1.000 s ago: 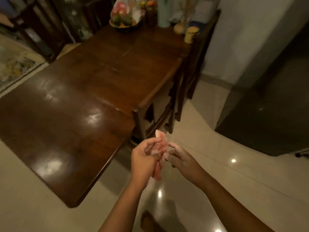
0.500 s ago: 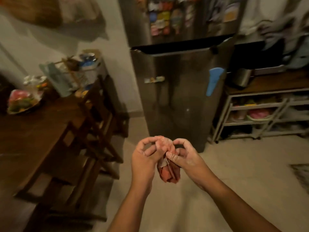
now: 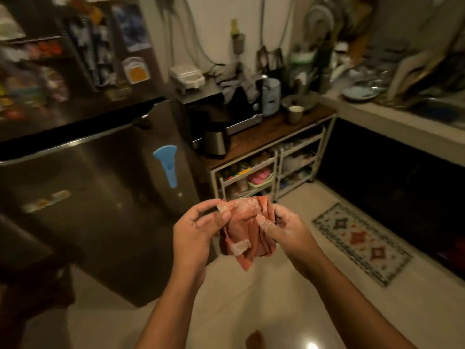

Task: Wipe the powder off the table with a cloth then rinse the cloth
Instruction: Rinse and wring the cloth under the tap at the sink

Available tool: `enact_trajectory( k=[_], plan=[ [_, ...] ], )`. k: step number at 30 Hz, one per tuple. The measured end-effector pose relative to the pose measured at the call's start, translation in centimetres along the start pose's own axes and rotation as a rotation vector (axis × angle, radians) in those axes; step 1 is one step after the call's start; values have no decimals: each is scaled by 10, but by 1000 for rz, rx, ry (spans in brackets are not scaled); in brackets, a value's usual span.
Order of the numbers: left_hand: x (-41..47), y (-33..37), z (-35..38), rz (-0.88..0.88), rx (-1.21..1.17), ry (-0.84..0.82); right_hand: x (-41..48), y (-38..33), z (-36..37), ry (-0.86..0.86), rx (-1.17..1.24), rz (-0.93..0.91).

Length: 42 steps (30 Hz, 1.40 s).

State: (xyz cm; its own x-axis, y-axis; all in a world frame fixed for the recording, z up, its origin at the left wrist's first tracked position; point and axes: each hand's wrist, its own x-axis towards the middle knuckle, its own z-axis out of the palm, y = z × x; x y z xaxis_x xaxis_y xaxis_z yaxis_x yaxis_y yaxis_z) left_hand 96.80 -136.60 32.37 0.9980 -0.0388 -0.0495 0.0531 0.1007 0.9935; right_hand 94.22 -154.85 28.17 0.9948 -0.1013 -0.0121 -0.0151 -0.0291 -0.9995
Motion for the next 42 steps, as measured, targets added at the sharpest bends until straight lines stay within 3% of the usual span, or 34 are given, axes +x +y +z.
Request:
enact_trajectory(
  k=[13,20,30,42],
  plan=[
    [182,-28,276,-31,41,-528,95,-17,-246,505,-104,35],
    [234,-44,449,-25,58,-682,148,-6,-390,739,-74,-69],
    [314,-43,648,386,407,-678,232,-19,-586,812,-173,-176],
    [420,-85,861,-128,-4,-841,332,4,-767,932,-136,-172]
  ],
)
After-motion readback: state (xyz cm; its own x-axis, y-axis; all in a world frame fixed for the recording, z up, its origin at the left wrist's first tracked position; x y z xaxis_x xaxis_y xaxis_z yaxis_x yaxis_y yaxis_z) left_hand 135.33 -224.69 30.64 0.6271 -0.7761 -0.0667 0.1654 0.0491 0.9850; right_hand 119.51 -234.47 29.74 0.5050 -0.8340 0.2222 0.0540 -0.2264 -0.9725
